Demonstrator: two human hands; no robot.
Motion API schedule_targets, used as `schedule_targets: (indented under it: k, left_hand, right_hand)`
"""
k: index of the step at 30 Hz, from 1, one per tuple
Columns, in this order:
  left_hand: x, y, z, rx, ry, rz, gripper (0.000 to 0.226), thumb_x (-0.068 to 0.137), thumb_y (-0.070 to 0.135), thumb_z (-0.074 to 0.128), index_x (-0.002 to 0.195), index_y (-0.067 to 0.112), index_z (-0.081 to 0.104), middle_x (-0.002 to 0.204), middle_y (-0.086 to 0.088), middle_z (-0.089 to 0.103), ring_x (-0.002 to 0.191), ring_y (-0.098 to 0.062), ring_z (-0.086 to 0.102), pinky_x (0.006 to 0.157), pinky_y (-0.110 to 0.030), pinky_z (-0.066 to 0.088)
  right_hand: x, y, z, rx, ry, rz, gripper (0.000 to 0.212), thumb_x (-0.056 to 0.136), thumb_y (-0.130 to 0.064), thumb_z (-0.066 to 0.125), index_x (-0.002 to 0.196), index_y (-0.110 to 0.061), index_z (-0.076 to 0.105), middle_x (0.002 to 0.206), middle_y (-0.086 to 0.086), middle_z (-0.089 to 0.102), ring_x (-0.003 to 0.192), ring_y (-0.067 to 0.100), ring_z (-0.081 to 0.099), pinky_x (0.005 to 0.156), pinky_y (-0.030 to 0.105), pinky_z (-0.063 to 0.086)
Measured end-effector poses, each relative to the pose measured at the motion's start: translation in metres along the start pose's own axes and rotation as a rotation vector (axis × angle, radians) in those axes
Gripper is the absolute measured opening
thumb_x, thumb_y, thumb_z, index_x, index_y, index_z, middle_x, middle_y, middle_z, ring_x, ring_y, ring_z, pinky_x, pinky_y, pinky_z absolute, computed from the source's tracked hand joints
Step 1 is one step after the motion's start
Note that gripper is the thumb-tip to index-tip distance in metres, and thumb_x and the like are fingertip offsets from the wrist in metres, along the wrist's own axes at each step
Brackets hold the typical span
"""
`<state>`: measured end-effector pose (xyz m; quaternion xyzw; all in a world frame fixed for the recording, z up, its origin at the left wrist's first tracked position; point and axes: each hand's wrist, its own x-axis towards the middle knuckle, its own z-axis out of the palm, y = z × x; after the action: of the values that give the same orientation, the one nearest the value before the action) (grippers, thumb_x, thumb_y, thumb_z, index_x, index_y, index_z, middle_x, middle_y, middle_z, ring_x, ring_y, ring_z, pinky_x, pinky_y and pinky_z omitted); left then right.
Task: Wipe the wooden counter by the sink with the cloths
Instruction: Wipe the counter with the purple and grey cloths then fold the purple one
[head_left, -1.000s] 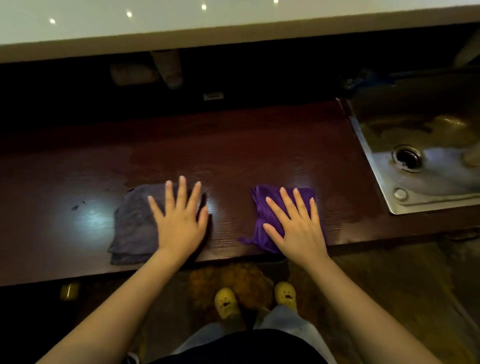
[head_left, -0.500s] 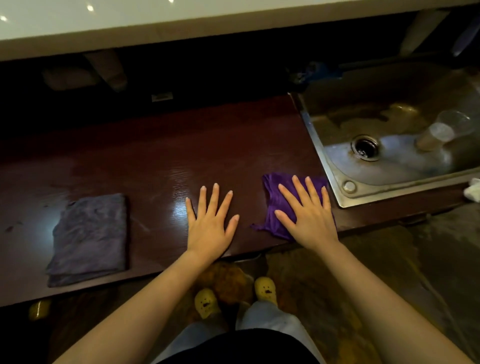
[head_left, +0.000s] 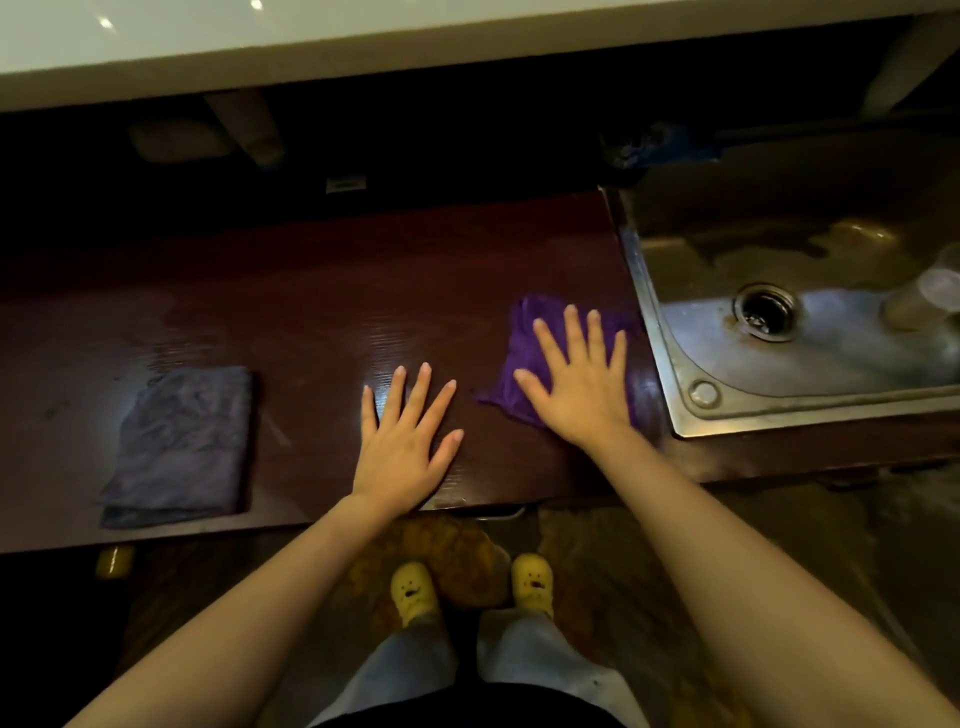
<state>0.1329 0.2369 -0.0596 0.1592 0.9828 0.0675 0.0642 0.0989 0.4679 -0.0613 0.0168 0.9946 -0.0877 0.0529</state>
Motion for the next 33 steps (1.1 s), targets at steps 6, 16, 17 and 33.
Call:
schedule_targets:
  k: [6,16,17,33]
  left_hand:
    - [0.013,0.015,-0.019,-0.313,0.05,-0.157,0.058,0.089,0.057,0.03,0.141,0.033,0.027,0.154,0.001,0.027,0.145,-0.021,0.008,0.114,-0.051,-0.007]
    - [0.052,0.052,-0.043,-0.32,-0.016,-0.01,0.06,0.086,0.026,0.054,0.141,0.022,0.031,0.133,-0.007,0.05,0.126,-0.026,0.039,0.108,-0.042,0.03]
    - [0.056,0.052,-0.045,-0.294,-0.03,-0.028,0.059,0.085,0.025,0.055,0.14,0.021,0.034,0.127,-0.008,0.052,0.121,-0.028,0.042,0.103,-0.042,0.034]
    - [0.057,0.025,-0.122,-1.2,-0.149,-0.188,0.028,0.081,-0.003,0.061,0.106,0.007,0.055,0.092,-0.009,0.061,0.084,-0.019,0.058,0.076,-0.028,0.051]
  right_hand:
    - [-0.06,-0.04,0.004,0.028,-0.049,-0.144,0.076,0.085,-0.068,0.025,0.149,-0.029,0.011,0.159,0.011,0.003,0.146,0.035,-0.005,0.112,0.054,-0.014]
    - [-0.031,0.006,-0.038,0.085,0.017,-0.098,0.053,0.09,-0.024,0.05,0.141,-0.02,0.036,0.144,0.002,0.043,0.129,0.023,0.033,0.102,0.041,0.025]
    - [-0.029,0.006,-0.038,0.062,0.012,-0.115,0.05,0.089,-0.023,0.051,0.138,-0.02,0.04,0.137,0.001,0.048,0.125,0.024,0.036,0.1,0.04,0.025]
    - [0.033,0.0,-0.135,0.621,-0.161,-0.121,0.015,0.08,-0.023,0.071,0.091,-0.013,0.07,0.081,0.001,0.065,0.077,0.013,0.057,0.068,0.024,0.04]
